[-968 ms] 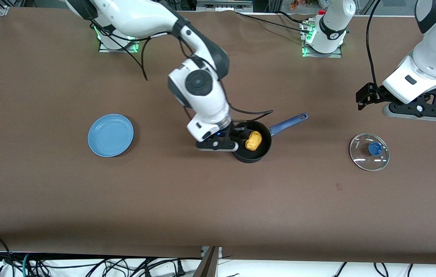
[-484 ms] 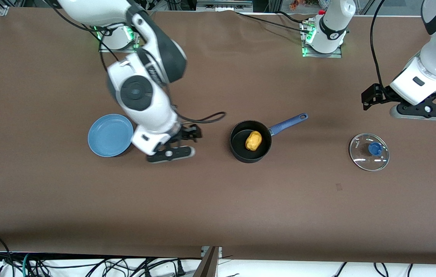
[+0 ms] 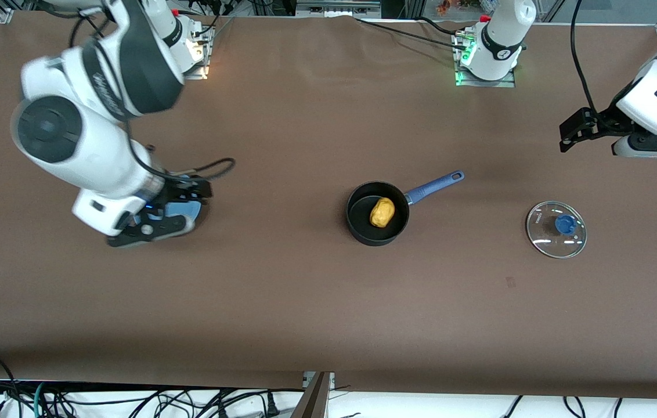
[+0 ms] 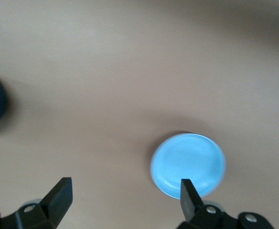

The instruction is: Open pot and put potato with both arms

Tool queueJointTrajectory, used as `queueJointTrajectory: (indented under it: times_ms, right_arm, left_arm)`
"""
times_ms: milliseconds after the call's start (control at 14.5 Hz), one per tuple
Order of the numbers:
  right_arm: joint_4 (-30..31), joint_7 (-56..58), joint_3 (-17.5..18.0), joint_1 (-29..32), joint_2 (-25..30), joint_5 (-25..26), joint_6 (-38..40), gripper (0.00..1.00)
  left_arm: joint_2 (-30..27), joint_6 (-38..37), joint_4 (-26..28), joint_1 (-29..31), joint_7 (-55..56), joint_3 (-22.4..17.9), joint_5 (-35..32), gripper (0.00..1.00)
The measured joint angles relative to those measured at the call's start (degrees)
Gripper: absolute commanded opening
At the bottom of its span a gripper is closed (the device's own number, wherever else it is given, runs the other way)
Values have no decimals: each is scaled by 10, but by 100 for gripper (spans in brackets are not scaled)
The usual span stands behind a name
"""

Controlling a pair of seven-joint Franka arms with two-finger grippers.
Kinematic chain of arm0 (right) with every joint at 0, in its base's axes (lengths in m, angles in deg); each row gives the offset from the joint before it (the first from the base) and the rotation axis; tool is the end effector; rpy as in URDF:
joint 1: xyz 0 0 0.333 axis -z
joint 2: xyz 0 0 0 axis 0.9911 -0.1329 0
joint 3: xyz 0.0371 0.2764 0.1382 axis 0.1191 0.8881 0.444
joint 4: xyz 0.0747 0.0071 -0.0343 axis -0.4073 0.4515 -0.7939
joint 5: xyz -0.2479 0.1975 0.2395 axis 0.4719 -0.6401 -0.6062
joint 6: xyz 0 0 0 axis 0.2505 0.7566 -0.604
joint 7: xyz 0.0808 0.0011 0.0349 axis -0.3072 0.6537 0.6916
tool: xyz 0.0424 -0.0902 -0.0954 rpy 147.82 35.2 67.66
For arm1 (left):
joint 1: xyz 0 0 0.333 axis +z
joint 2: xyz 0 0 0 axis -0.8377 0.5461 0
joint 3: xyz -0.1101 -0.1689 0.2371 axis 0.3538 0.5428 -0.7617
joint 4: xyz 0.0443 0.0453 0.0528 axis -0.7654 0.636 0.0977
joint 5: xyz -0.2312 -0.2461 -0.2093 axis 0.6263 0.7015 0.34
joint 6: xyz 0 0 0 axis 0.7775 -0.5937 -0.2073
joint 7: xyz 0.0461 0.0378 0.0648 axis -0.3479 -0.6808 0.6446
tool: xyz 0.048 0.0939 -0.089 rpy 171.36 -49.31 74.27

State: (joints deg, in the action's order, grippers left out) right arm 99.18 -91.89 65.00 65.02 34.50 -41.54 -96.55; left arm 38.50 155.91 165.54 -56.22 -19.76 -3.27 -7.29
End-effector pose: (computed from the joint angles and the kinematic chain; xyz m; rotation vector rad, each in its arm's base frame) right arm 0.6536 0.2224 0.5058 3.0824 0.3758 -0.0937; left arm 0.5531 -0.0451 0.5666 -3.1298 0.0386 -0.0180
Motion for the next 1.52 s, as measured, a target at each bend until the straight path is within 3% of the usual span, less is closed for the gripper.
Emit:
queueJointTrajectory:
  times_ms: [484, 761, 1106, 1521]
  right_arm:
    - [125, 2, -3, 68, 138, 11, 20, 100]
    - [158, 4, -4, 92, 191, 11, 29, 100]
    - [201, 26, -4, 99, 211, 12, 30, 100]
    - [207, 68, -14, 127, 216, 11, 41, 100]
  left_arm:
    - [2, 1, 1, 11, 1, 25, 0, 100]
    - [4, 7, -1, 20, 1, 24, 0, 100]
    - [15, 9, -20, 37, 0, 21, 0, 100]
    - [22, 5, -22, 35, 1, 32, 0, 100]
